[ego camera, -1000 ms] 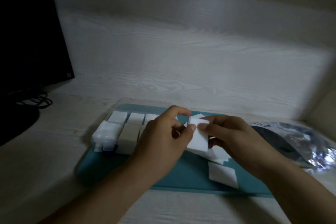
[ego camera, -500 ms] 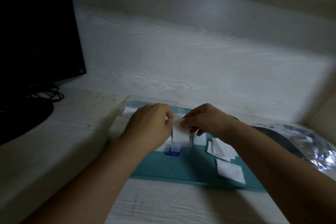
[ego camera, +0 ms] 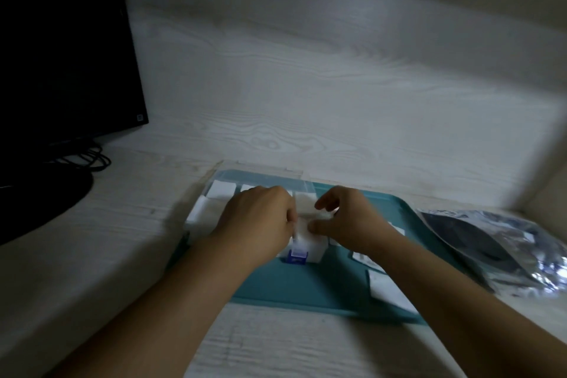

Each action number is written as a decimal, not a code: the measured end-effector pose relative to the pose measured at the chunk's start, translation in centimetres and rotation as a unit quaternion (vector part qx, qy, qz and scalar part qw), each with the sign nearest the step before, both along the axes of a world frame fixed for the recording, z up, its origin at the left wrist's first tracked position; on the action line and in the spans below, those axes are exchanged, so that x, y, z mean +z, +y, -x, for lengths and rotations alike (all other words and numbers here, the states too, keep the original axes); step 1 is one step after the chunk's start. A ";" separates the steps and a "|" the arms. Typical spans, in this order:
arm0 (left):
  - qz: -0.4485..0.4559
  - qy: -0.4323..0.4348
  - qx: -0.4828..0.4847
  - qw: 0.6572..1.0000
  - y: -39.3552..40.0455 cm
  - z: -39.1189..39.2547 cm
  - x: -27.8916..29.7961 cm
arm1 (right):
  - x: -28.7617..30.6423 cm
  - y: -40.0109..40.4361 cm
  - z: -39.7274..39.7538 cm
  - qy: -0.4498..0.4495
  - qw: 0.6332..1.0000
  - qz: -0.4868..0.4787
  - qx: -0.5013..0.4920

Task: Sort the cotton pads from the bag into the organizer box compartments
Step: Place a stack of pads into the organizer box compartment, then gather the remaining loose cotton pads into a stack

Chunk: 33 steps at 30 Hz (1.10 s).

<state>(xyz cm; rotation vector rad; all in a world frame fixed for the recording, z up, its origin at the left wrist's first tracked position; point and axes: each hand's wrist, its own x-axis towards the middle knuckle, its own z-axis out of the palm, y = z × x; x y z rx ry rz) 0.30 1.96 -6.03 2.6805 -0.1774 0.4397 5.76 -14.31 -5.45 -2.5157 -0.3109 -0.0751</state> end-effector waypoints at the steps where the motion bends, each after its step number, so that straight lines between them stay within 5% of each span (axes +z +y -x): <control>1: -0.005 -0.004 -0.004 1.000 0.0 0.0 0.0 | -0.2 -0.2 0.1 -0.033 0.999 -0.016 0.003; 5: -0.035 -0.014 -0.040 0.998 -0.1 -0.1 0.2 | 0.4 -1.4 1.2 -0.166 0.980 -0.110 0.004; 9: -0.083 -0.029 -0.099 0.991 -0.5 0.0 0.3 | 0.8 -4.0 1.8 -0.206 0.959 -0.193 -0.029; 15: -0.140 -0.001 -0.141 0.980 -1.0 0.2 -0.4 | -0.6 -8.2 0.2 -0.137 0.984 -0.097 -0.063; 25: -0.113 -0.039 -0.142 0.983 -1.5 0.6 -0.1 | -2.4 -5.1 -1.0 -0.076 0.994 0.059 0.043; 31: -0.045 -0.123 -0.107 0.986 -1.8 0.5 0.0 | -2.2 -5.5 -1.4 -0.105 0.994 -0.025 0.004; 33: -0.025 -0.156 -0.099 0.982 -2.0 0.4 -0.1 | -2.2 -5.9 -1.8 -0.119 0.993 0.023 0.000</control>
